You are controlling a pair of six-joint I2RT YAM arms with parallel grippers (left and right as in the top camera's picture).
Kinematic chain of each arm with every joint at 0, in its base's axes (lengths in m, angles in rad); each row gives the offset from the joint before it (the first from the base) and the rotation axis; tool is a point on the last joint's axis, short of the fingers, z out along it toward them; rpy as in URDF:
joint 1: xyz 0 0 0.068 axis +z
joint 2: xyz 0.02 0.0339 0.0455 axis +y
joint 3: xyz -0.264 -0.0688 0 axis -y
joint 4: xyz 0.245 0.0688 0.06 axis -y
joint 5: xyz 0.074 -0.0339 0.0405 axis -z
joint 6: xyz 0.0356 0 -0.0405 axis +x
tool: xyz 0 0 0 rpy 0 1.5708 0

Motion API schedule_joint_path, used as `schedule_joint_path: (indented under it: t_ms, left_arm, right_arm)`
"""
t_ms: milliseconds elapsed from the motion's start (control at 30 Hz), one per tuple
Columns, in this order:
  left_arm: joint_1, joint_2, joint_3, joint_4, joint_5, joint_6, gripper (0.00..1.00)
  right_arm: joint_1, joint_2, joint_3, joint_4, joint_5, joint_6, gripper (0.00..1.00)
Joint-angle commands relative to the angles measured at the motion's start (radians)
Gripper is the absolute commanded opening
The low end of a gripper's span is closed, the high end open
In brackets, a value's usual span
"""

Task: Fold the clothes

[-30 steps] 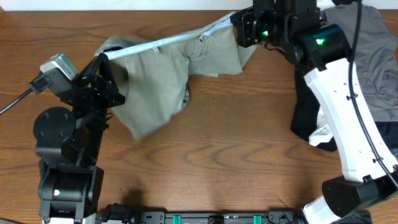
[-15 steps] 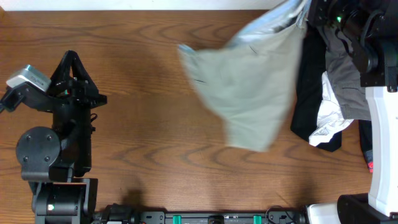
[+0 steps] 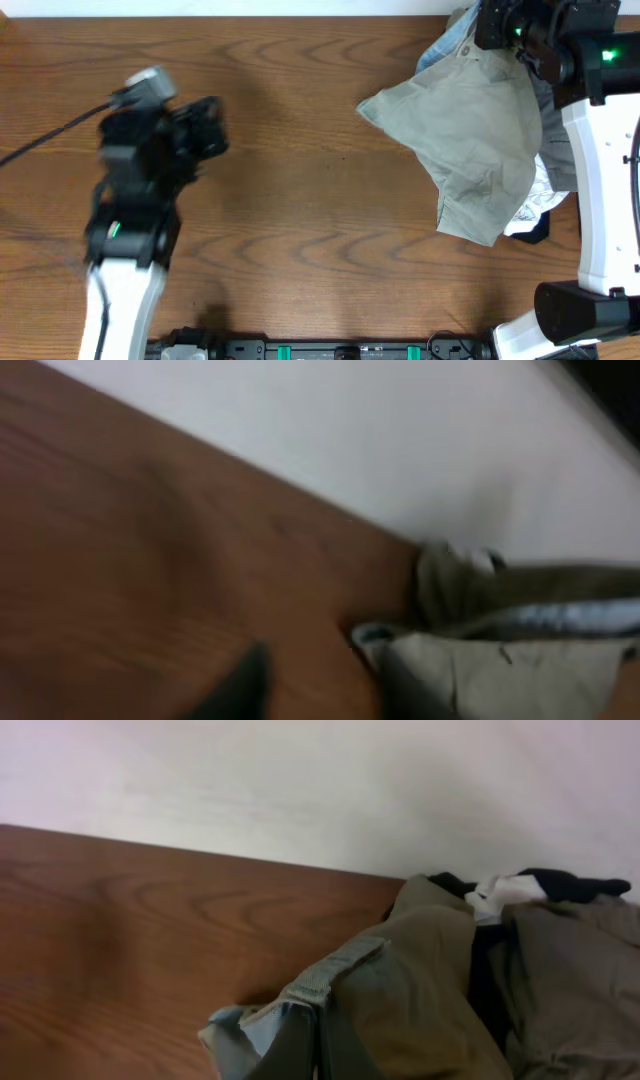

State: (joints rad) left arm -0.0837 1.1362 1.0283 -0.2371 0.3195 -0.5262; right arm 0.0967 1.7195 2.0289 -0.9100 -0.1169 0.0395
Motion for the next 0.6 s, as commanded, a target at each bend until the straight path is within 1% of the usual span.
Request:
schedule_joint_path:
  t_ms: [0, 33, 100, 200, 333, 367, 567]
  left_arm:
    - [-0.032, 0.155, 0.015, 0.099, 0.192, -0.020, 0.76]
    - [-0.039, 0.214, 0.015, 0.161, 0.225, -0.045, 0.82]
    - [-0.044, 0.318, 0.015, 0.276, 0.288, -0.100, 0.90]
    - [-0.045, 0.454, 0.024, 0.406, 0.364, -0.163, 0.97]
    - [-0.050, 0.618, 0.062, 0.515, 0.461, -0.224, 1.00]
    - [-0.055, 0.654, 0.076, 0.534, 0.486, -0.237, 0.99]
    - [-0.108, 0.814, 0.194, 0.554, 0.589, -0.246, 0.98]
  right_arm:
    - [0.013, -0.006, 0.018, -0.004, -0.015, -0.018, 0.01]
    - [0.014, -0.006, 0.018, -0.007, -0.015, -0.018, 0.02]
    - [0.015, -0.006, 0.018, -0.014, -0.015, -0.018, 0.01]
    - [0.015, -0.006, 0.018, -0.028, -0.015, -0.018, 0.01]
    - [0.016, -0.006, 0.018, -0.041, -0.015, -0.018, 0.01]
    - [0.016, -0.006, 0.018, -0.042, -0.015, -0.018, 0.01]
    - [0.025, -0.006, 0.018, -0.047, -0.014, -0.018, 0.01]
